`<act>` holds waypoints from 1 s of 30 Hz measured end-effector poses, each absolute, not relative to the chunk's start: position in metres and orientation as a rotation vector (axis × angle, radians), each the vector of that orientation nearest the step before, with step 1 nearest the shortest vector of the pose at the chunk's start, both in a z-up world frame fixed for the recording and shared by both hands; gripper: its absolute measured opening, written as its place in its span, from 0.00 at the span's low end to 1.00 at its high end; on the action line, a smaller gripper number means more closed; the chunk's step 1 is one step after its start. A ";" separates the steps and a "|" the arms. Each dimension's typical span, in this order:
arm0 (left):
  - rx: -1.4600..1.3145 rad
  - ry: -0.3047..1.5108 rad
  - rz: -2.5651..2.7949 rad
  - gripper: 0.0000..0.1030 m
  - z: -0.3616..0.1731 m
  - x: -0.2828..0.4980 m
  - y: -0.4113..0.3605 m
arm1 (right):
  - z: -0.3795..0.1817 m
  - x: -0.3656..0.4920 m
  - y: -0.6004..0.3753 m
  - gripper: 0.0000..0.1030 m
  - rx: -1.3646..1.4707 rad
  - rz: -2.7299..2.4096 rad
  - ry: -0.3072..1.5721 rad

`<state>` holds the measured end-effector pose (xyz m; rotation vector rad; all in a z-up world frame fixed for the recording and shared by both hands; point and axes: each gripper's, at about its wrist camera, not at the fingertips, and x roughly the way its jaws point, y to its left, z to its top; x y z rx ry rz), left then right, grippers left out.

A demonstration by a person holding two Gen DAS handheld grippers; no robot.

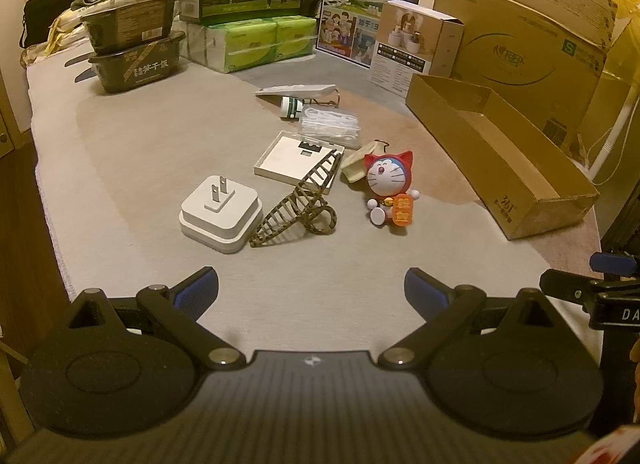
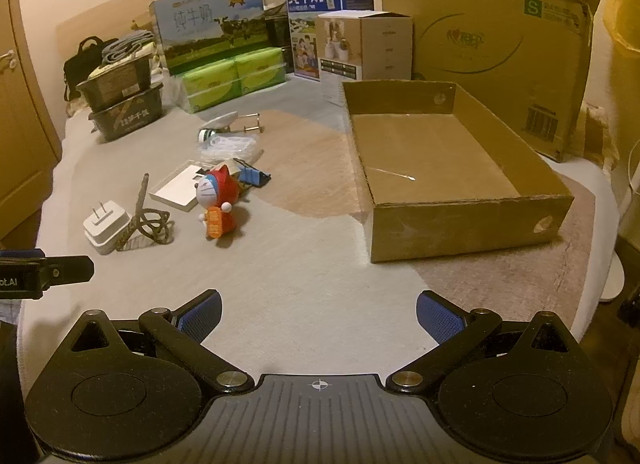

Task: Organize rigid objects
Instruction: 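Move both tools toward the white plug and Doraemon figure, then grasp the white square plug adapter with the left gripper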

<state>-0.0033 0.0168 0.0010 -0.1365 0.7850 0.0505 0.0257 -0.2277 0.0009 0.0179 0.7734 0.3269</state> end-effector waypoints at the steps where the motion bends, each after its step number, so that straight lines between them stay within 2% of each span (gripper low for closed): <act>1: -0.137 0.785 0.052 0.96 0.001 -0.003 0.017 | 0.001 0.026 -0.227 1.00 0.017 0.328 0.774; 23: -0.072 0.761 0.107 0.92 -0.006 0.024 0.067 | -0.006 0.045 -0.192 1.00 0.007 0.442 0.735; 30: -0.021 0.772 0.086 0.86 -0.018 0.046 0.088 | -0.011 0.060 -0.174 0.99 -0.004 0.478 0.718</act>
